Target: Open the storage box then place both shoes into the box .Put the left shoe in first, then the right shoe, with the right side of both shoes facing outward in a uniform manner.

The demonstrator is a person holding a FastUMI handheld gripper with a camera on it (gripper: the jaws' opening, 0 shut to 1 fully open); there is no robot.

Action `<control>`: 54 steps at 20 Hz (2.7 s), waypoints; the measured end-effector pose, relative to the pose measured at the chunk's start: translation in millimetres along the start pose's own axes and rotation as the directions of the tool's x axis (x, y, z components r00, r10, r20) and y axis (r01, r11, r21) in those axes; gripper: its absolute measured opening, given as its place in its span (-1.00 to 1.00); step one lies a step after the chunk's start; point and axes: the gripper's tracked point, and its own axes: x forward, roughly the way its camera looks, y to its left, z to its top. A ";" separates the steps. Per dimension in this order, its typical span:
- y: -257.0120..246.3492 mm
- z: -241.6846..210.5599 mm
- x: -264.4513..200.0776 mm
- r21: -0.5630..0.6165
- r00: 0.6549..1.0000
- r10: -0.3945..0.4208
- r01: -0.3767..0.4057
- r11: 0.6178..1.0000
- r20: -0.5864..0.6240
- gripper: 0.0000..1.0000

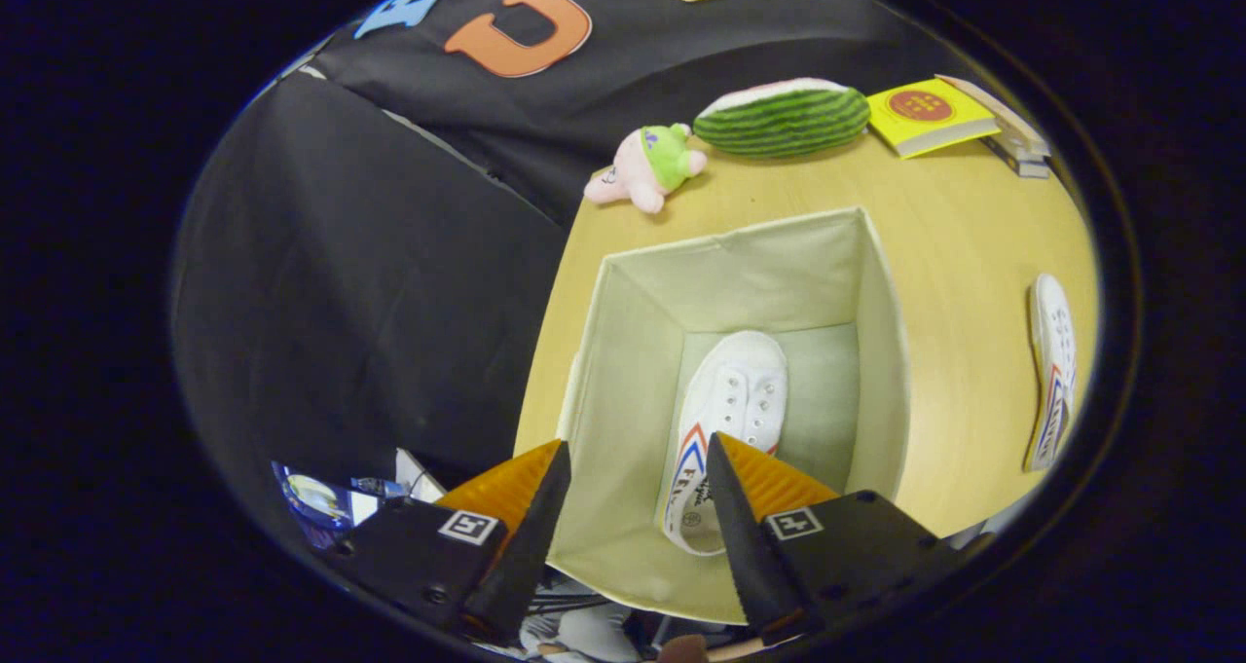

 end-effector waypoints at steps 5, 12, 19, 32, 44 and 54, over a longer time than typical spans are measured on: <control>-14.4 16.6 -50.1 -0.164 0.987 -0.065 0.089 0.982 0.149 0.83; -76.9 48.8 -146.4 -0.310 0.903 -0.238 0.355 0.882 0.357 0.88; -198.6 38.8 -200.3 -0.268 0.842 -0.426 0.517 0.813 0.332 0.98; -381.6 -0.4 -158.9 -0.100 0.855 -0.518 0.514 0.852 -0.023 0.98; -441.4 -22.2 -122.3 -0.038 0.859 -0.484 0.485 0.873 -0.168 0.98; -435.2 -20.6 -102.3 -0.101 0.892 -0.408 0.395 0.913 -0.198 0.53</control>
